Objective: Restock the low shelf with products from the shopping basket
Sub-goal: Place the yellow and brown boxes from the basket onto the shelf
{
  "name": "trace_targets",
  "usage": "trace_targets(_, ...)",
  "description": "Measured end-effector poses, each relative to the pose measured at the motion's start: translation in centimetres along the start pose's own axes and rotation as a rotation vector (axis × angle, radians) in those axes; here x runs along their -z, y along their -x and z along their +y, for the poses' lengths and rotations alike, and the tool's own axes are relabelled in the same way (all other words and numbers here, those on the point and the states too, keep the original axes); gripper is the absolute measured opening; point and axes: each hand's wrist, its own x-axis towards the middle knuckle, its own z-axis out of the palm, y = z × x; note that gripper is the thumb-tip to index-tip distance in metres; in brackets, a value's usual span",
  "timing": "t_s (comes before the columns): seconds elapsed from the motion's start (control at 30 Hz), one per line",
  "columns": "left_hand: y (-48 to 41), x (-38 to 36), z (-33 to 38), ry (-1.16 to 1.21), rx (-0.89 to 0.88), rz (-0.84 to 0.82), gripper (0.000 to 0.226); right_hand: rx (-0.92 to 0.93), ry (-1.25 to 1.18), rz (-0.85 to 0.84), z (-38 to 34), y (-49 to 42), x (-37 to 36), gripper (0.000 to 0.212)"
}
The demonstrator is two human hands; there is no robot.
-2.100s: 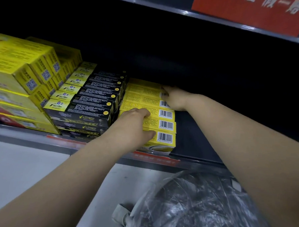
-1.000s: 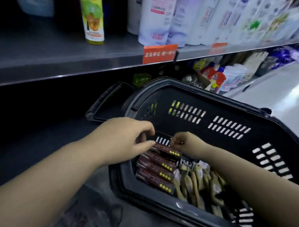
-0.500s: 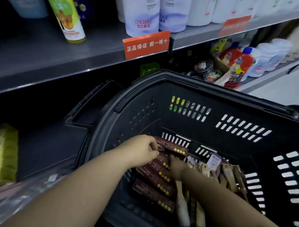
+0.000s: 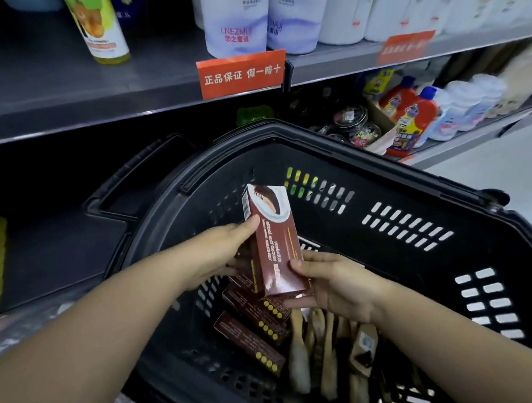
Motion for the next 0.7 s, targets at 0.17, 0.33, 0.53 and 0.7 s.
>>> trace_targets(0.17,0.6,0.2,0.5,0.253,-0.100,-0.058,0.048,0.041,-0.075,-0.107,0.5,0.2,-2.3,0.043)
trace_targets(0.33,1.1,0.3,0.9,0.375,-0.121,-0.114,0.055,0.039,-0.254,-0.303,0.0,-0.9,-2.6,0.049)
trace_targets(0.53,0.9,0.4,0.1,0.180,-0.118,0.125,0.126,0.155,-0.026,-0.190,0.5,-2.1,-3.1,0.066)
trace_targets(0.7,0.7,0.3,0.0,0.103,-0.015,0.139,0.081,0.148,0.026,-0.108,1.2,-2.7,-3.5,0.066)
